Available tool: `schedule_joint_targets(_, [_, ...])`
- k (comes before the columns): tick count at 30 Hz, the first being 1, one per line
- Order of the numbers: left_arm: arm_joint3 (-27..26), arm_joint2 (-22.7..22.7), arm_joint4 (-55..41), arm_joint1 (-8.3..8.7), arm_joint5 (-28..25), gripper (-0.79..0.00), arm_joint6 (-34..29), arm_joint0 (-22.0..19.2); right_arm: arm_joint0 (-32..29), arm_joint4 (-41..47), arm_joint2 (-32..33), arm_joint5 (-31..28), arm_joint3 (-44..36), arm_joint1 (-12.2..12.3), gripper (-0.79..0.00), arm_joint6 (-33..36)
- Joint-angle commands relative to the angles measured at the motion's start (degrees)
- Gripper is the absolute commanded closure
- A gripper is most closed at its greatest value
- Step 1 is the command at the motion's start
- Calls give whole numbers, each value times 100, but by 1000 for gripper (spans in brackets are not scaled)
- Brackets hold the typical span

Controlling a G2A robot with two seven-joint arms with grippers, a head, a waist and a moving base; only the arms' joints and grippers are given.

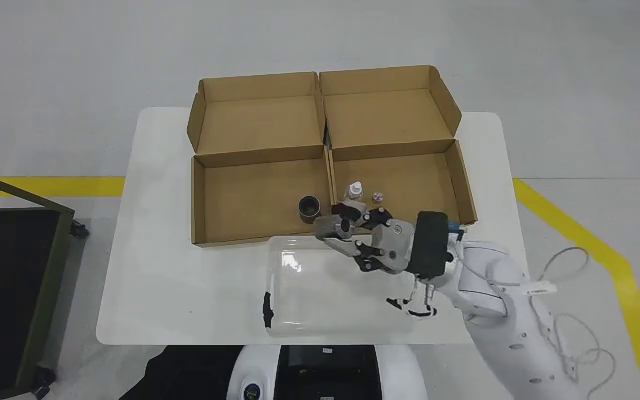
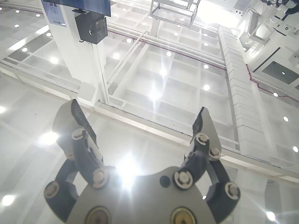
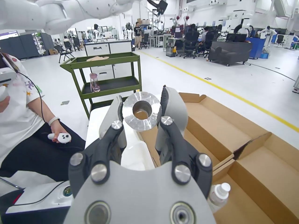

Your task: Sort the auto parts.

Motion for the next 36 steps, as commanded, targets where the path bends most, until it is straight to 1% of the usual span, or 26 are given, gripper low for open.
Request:
schedule_joint_targets(1, [0,0,0,0,0,-785,0,0,-12,47,104,-30,-91,15,0,5])
schedule_joint_targets(10, [0,0,0,0,0,-785,0,0,-233,273,426,115,-314,50,0,-158])
schedule_joint_targets(22, [0,0,0,0,0,-785,0,0,-240,416,506,177,-278,61,0,-151])
schedule_joint_targets(27, [0,0,0,0,0,-785,0,0,-110,295,339,172,-181,50,0,-14])
schedule_joint_targets(36, [0,0,0,0,0,-785,0,0,416,-29,-361,426,156,-41,0,363])
